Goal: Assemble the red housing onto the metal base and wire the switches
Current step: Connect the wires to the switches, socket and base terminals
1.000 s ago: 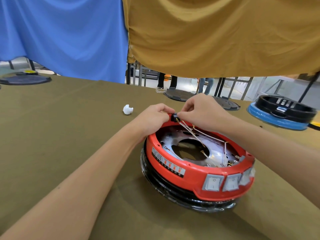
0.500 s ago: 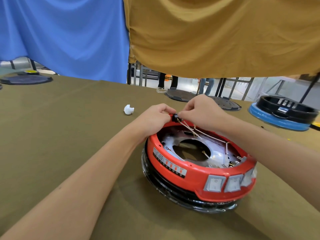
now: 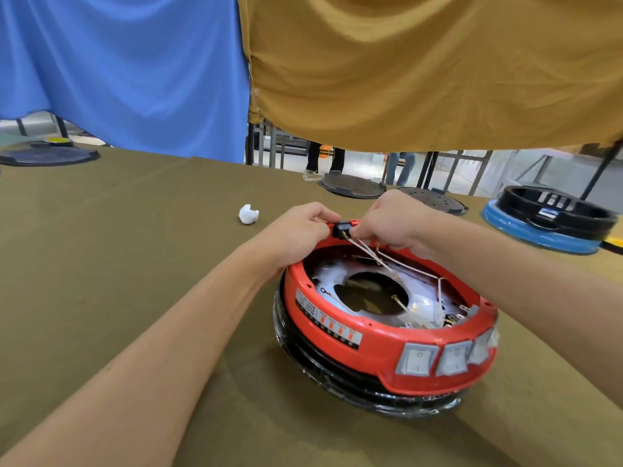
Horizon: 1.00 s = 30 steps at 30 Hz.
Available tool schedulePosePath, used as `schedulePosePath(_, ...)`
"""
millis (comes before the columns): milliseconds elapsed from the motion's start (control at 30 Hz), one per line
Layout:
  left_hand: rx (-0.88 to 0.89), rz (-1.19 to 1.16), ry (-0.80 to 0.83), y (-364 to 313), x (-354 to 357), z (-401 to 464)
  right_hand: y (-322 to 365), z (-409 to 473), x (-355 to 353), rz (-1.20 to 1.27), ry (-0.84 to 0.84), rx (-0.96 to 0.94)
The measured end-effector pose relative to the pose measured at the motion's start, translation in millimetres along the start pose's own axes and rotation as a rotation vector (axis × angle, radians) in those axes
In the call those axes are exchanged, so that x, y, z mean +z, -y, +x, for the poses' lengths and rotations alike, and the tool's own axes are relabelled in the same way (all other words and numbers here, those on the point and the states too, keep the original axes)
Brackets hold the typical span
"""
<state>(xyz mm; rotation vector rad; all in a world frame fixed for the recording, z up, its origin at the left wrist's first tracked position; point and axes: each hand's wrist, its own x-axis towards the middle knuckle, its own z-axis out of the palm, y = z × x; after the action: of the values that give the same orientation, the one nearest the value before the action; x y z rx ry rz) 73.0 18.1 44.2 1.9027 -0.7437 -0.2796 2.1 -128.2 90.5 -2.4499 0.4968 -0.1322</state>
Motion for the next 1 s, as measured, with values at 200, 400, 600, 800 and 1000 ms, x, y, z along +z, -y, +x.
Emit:
schedulePosePath(200,0.0,-0.014,-0.001,0,0,-1,-2,0,2,-0.083,-0.037,-0.029)
schedulePosePath(400,0.002,-0.032,-0.012,0,1,-2,-9,1,-9,0.054,-0.024,-0.018)
schedulePosePath(600,-0.006,-0.026,-0.014,0,1,-1,-7,-6,-11,0.033,0.117,0.037)
schedulePosePath(800,-0.005,-0.026,-0.007,1,0,-1,-7,-6,-11,0.09,0.112,0.022)
schedulePosePath(1000,-0.003,-0.019,0.002,1,0,-1,-11,-2,-10,0.187,0.073,0.012)
